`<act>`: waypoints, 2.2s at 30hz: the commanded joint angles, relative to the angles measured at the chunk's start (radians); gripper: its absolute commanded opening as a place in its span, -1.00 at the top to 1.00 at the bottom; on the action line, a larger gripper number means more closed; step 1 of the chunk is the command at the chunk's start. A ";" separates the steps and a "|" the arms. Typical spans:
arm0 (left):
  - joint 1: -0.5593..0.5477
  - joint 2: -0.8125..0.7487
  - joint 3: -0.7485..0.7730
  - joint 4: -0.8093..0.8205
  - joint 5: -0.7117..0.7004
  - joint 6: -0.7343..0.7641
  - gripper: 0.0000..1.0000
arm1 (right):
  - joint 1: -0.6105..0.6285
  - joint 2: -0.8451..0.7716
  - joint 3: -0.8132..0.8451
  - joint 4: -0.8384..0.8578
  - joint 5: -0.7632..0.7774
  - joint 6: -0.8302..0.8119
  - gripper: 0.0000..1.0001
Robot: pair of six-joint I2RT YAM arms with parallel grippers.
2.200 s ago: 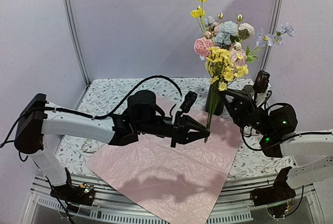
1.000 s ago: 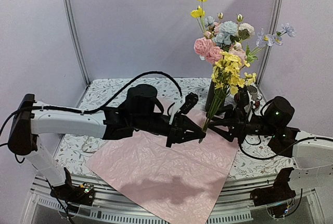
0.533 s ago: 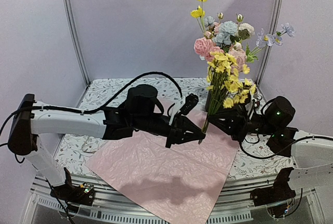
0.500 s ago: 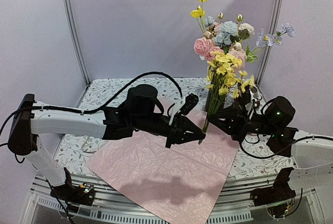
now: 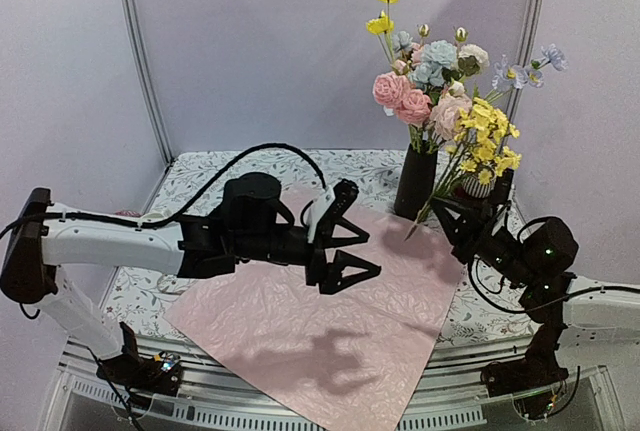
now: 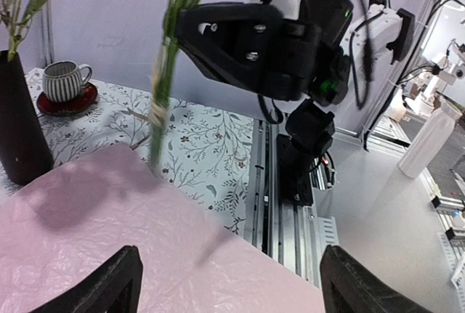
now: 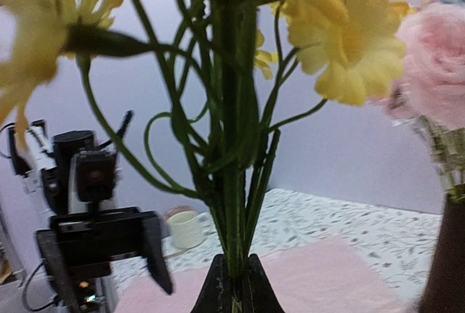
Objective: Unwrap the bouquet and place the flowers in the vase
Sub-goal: Pass from the left arm to the right, then place the fake flower in the vase.
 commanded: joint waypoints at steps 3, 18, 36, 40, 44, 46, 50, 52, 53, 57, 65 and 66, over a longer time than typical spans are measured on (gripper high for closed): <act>0.010 -0.050 -0.050 0.044 -0.053 -0.016 -0.72 | -0.178 0.145 -0.119 0.523 0.286 0.001 0.97; 0.015 -0.094 -0.115 0.041 -0.076 -0.017 -0.67 | -0.440 0.679 0.124 0.985 0.242 -0.008 0.97; 0.042 -0.094 -0.136 0.042 -0.053 -0.010 -0.65 | -0.498 0.951 0.442 0.985 0.130 -0.008 0.97; 0.047 -0.106 -0.146 0.041 -0.053 -0.010 -0.64 | -0.508 0.980 0.459 0.984 0.112 -0.008 0.97; 0.048 -0.107 -0.147 0.044 -0.047 -0.011 -0.64 | -0.510 1.016 0.469 0.985 0.086 -0.010 0.97; 0.049 -0.105 -0.145 0.047 -0.043 -0.012 -0.64 | -0.510 1.025 0.464 0.984 0.086 -0.009 0.97; 0.050 -0.106 -0.144 0.046 -0.039 -0.013 -0.63 | -0.511 1.041 0.449 0.985 0.073 -0.025 0.96; 0.050 -0.106 -0.142 0.047 -0.037 -0.013 -0.63 | -0.511 1.050 0.438 0.985 0.067 -0.033 0.96; 0.050 -0.104 -0.141 0.047 -0.035 -0.014 -0.64 | -0.510 1.054 0.428 0.985 0.058 -0.041 0.96; 0.050 -0.099 -0.136 0.048 -0.030 -0.015 -0.63 | -0.511 1.078 0.401 0.985 0.037 -0.055 0.95; 0.050 -0.088 -0.129 0.047 -0.020 -0.019 -0.62 | -0.510 1.111 0.390 0.962 0.022 -0.072 0.73; 0.050 -0.087 -0.130 0.048 -0.021 -0.019 -0.62 | -0.511 1.110 0.389 0.963 0.023 -0.074 0.68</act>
